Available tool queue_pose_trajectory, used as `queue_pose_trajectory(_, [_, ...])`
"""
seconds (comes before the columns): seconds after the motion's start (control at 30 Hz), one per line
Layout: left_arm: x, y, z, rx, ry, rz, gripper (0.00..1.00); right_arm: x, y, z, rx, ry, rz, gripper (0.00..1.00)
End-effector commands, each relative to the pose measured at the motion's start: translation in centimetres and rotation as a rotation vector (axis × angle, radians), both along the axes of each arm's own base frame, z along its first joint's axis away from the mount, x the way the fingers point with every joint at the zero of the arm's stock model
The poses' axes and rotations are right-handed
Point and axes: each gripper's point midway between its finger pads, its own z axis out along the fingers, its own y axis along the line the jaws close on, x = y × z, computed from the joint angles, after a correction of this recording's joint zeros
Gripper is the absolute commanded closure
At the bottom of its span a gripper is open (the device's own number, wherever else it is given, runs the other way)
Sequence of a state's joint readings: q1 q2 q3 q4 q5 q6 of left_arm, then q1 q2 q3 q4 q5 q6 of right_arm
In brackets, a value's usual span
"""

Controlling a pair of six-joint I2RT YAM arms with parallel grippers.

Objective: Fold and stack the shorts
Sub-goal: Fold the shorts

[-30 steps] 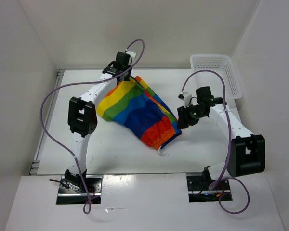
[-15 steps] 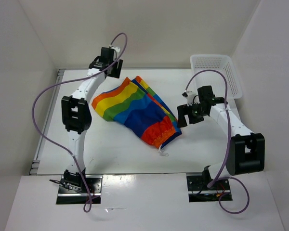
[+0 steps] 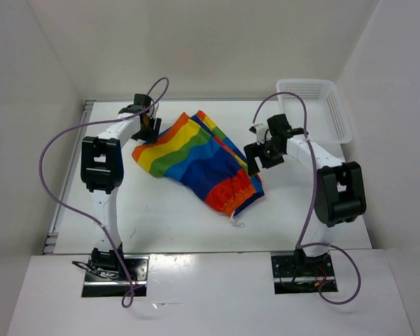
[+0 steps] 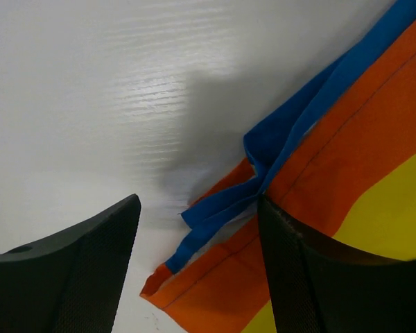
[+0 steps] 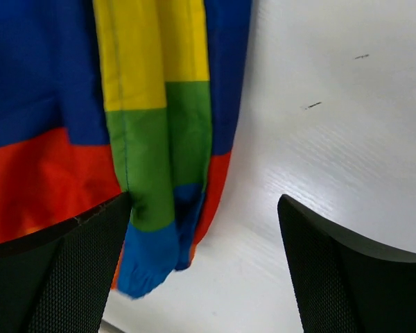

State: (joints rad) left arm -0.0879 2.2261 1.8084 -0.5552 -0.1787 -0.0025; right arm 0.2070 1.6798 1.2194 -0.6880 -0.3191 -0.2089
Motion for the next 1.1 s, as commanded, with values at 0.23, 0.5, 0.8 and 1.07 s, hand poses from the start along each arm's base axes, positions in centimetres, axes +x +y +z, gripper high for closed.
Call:
queue_pose_trajectory(0.23, [-4.0,-1.7,-2.2,-0.081,0.107,-0.056,0.88,3.3,0.2,-3.7,-0.096,-0.011,0.069,0.49])
queue_pose_trajectory(0.5, [-16.7,0.5,-1.6,-0.053,0.350,-0.017,1.00,7.1,2.0,-2.2,-0.153,-0.134,0.162,1.00])
queue_pose_trajectory(0.8, [-20.9,0.7,2.8,-0.079,0.315,-0.019,0.67,10.4,7.9,0.7,-0.213,-0.310,0.311,0.27])
queue_pose_trajectory(1.07, [-9.9,0.7,9.4,-0.083,-0.091,-0.019,0.30,11.6,6.6,3.5,-0.288,-0.409,0.301,0.18])
